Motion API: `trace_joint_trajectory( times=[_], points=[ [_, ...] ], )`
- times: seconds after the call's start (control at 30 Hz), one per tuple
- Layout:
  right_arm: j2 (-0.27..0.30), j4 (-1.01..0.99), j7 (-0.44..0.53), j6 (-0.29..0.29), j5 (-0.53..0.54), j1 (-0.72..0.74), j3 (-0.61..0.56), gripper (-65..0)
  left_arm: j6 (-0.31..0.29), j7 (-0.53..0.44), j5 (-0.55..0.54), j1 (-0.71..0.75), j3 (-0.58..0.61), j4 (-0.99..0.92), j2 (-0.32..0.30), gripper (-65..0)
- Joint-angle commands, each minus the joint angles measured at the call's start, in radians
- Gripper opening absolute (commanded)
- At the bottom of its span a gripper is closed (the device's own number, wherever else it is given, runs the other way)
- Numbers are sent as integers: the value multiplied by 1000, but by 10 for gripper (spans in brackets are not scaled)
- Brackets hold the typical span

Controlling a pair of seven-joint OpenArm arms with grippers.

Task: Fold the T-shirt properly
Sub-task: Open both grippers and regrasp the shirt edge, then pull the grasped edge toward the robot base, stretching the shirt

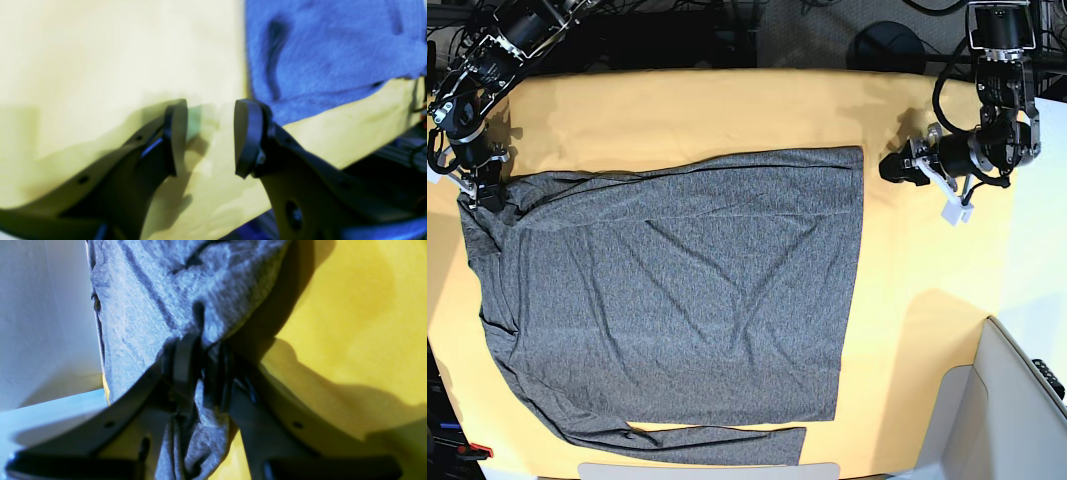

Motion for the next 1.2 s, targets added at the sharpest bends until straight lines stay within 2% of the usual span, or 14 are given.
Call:
trace_joint_trajectory(
  times=[0.0, 0.1, 0.2, 0.33, 0.6, 1.0, 1.1, 1.17],
  points=[
    [-2, -11, -3, -27, -32, -12, 3, -549, -34, 6, -4, -16, -2, -13, 4, -415],
    [-3, -11, -3, -27, -32, -12, 3, -549, -112, 9, -4, -16, -3, -79, 27, -405],
    [-3, -11, -3, -27, -32, -12, 3, -549, -135, 11, -4, -18, -3, -91, 44, -405],
    [-3, -11, -3, -27, -32, -14, 3, -549, -137, 17, -6, -18, -3, -89, 55, -405],
    [-5, -11, -3, -27, -32, -20, 2, -549, -135, 94, -49, -77, 0, -88, 89, -406],
    [-7, -11, -3, -27, -32, -26, 2, -549, -132, 86, -52, -116, 95, -88, 125, -407],
    [-7, -13, -3, -27, -32, -27, 2, -549, -134, 86, -52, -116, 95, -88, 125, -446],
    [-7, -13, -3, -27, -32, -37, 2, -549, -134, 86, -52, -116, 92, -88, 122, -502]
  ],
)
